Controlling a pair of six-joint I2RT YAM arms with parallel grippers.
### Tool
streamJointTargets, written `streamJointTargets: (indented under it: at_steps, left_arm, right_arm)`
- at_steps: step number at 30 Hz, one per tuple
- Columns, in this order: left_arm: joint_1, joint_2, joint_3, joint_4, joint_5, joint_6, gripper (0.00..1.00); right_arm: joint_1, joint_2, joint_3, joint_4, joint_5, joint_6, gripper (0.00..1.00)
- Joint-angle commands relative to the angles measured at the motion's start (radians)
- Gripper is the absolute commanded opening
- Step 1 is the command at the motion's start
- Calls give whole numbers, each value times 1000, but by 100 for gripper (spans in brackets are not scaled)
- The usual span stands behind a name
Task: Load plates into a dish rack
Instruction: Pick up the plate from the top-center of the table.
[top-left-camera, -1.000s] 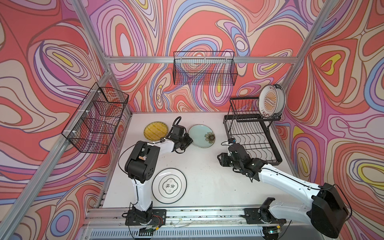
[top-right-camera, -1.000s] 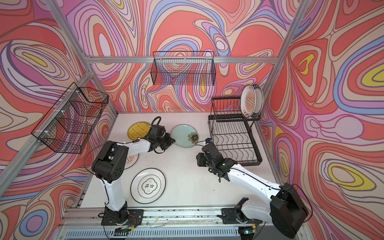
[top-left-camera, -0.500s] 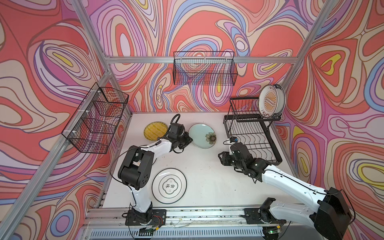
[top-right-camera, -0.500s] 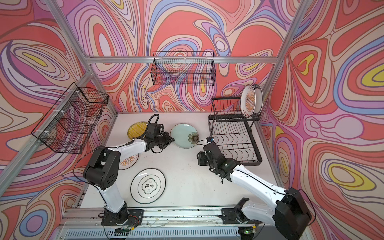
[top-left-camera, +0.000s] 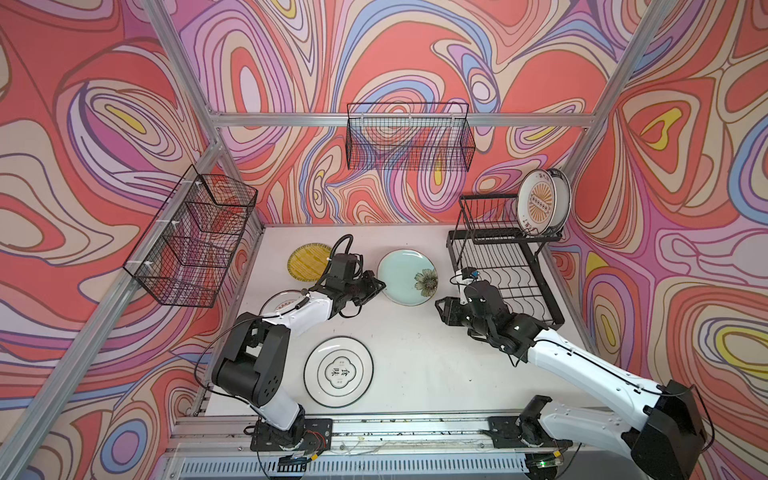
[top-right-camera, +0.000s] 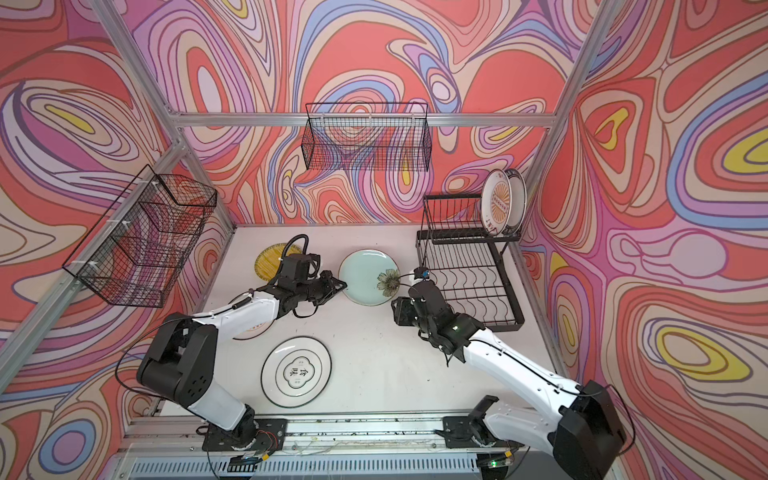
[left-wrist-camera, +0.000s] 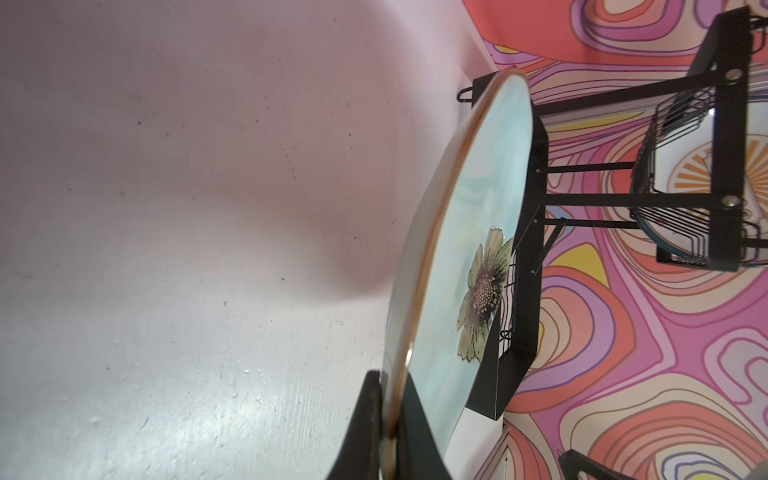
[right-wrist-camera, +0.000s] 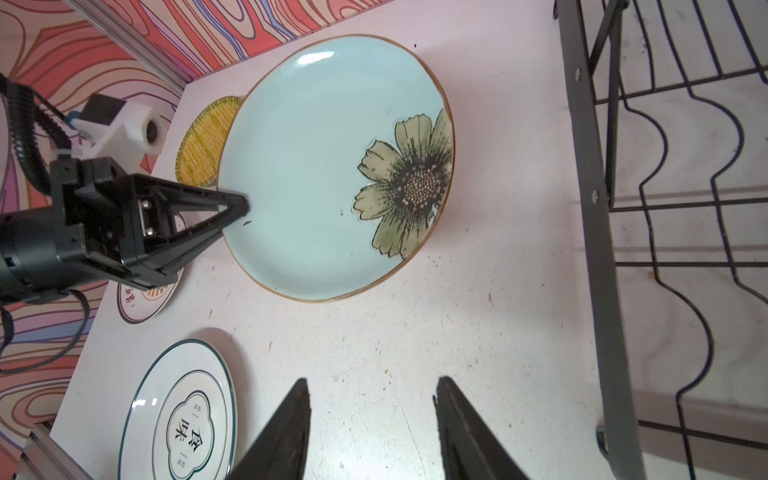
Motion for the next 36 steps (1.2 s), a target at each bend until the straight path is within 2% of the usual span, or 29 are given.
streamJointTargets:
  at_steps: [1,4,10,17,27,36]
  left_arm:
    - [5,-84,-46,290,83,-50,0]
    - [5,-127,-104,355,77,-71,0]
    - [6,-192,-162,345,64,-79,0]
    - [5,-210,-223,418,92,-123,0]
    - [1,-182,-314,693,131,-212,0]
    - [-9,-157,-319,727,135,-224,0]
  right_arm:
    - [7,1,28,-7,31,-16,52]
    - [8,8,37,-13,42,-22,53]
    - [4,25,40,-4,49,-35,58]
    - [-12,52,44,46,9,-31,60]
    - [-92,53,36,110,-113,-17,61]
    - [-159,70,12,190,-240,5,60]
